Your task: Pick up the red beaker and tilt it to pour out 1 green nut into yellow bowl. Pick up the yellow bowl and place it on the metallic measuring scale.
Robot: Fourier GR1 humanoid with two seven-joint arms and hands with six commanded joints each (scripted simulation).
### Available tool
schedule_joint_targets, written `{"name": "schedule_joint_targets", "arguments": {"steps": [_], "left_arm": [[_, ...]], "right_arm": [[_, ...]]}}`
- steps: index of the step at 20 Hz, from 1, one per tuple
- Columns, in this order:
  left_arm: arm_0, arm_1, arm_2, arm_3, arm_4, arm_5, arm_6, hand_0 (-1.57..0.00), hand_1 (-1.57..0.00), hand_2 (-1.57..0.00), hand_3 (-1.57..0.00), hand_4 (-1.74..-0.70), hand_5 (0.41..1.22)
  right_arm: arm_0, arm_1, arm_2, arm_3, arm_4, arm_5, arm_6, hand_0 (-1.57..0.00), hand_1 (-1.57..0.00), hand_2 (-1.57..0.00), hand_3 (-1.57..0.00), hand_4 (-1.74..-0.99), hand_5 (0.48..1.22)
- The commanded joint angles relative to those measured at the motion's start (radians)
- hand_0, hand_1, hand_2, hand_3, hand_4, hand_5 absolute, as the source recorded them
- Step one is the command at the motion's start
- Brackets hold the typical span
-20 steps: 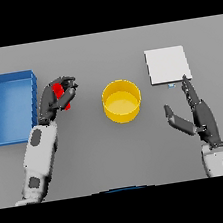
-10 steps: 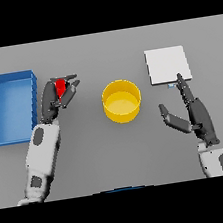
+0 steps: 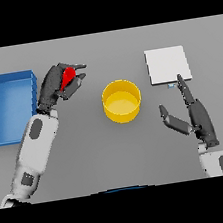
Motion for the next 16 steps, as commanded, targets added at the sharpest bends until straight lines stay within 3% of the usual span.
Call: {"name": "schedule_joint_targets", "arguments": {"steps": [1,6,13,16], "left_arm": [[-0.004,0.009,-0.024,-0.008,-0.020,-0.009,0.019,-1.56,-1.56,-1.56,-1.56,-1.73,1.119],[-0.045,0.034,-0.105,-0.001,-0.085,-0.021,0.089,-1.56,-1.56,-1.56,-1.56,-1.73,1.112],[-0.231,0.130,-0.356,0.108,-0.369,-0.084,0.102,-1.57,-1.57,-1.57,-1.57,-1.74,1.166],[-0.312,0.127,-0.453,0.174,-0.455,-0.127,0.091,-1.57,-1.57,-1.57,-1.57,-1.74,1.193]], "right_arm": [[0.015,0.007,0.005,-0.009,-0.002,0.001,-0.009,0.00,0.00,0.00,0.00,-1.243,0.694],[0.014,0.002,0.000,-0.018,-0.006,0.003,0.023,0.00,0.00,0.00,0.00,-1.248,0.711],[0.026,0.005,0.007,-0.045,-0.016,0.016,0.026,0.00,0.00,0.00,0.00,-1.269,0.722],[0.026,0.011,0.000,-0.019,-0.023,0.013,0.009,0.00,0.00,0.00,0.00,-1.264,0.717]]}}
